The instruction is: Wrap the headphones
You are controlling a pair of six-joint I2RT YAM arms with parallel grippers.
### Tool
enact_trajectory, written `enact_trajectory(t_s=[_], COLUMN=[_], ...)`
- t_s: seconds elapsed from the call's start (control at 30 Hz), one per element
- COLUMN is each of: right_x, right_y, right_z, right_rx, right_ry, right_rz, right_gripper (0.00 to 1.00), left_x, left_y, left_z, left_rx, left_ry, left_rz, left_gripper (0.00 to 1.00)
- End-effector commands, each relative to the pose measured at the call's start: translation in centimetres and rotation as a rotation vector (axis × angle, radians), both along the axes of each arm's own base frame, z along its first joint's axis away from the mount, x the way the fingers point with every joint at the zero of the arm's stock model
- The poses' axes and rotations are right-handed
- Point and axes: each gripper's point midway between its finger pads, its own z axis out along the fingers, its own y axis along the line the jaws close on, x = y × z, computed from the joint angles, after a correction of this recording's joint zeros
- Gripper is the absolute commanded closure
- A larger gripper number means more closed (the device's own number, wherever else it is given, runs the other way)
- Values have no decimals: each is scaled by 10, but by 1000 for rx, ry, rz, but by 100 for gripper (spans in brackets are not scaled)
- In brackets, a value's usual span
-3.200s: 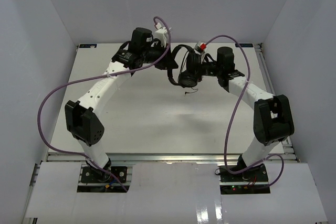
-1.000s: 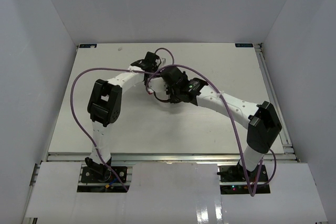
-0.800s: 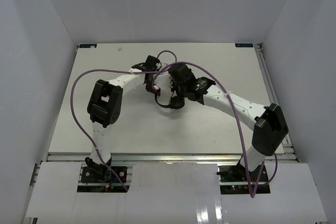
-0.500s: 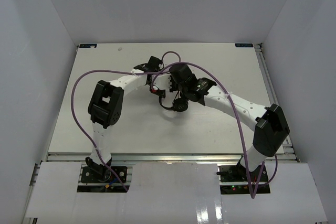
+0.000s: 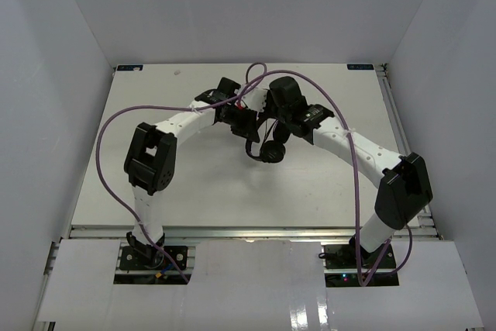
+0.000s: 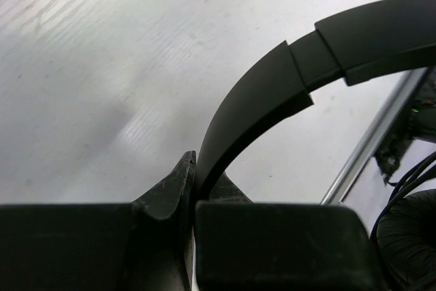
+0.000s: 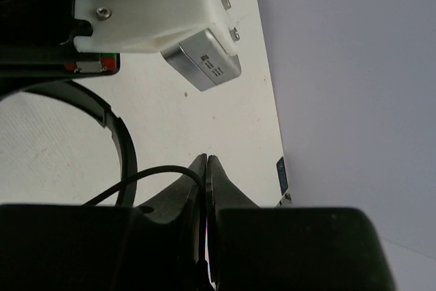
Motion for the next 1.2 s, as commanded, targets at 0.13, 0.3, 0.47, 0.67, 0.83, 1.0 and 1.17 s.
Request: enact_trajectory(t_s=[0.13,0.3,0.47,0.67,0.83,1.0,1.17], right_x=[21,14,6,-15,-26,-18,2], right_y=[-24,-33,-30,-2,28,59,76], right_z=[55,50,44,7,-31,-88,-123], right_rx=[266,346,460,576,668,739,791], right_ry=[-60,4,110,341,547,790,937], right_rz=[-91,-76,-21,79,138,147,123], right_gripper=[92,92,92,92,92,92,92], left_x=[-20,-7,22,55,71,87,100], left_y=[-21,-16,4,25,35,63,88], left_z=[81,101,116,112,83,20,-25], left_rx=[-236,-278,-332,-324,-226,-18,157], left_ry=[-99,-131,-149,-130,-91,-49,-35], left_rz=[-127,-69,51,225,332,482,559], left_gripper=[100,100,100,100,100,100,100])
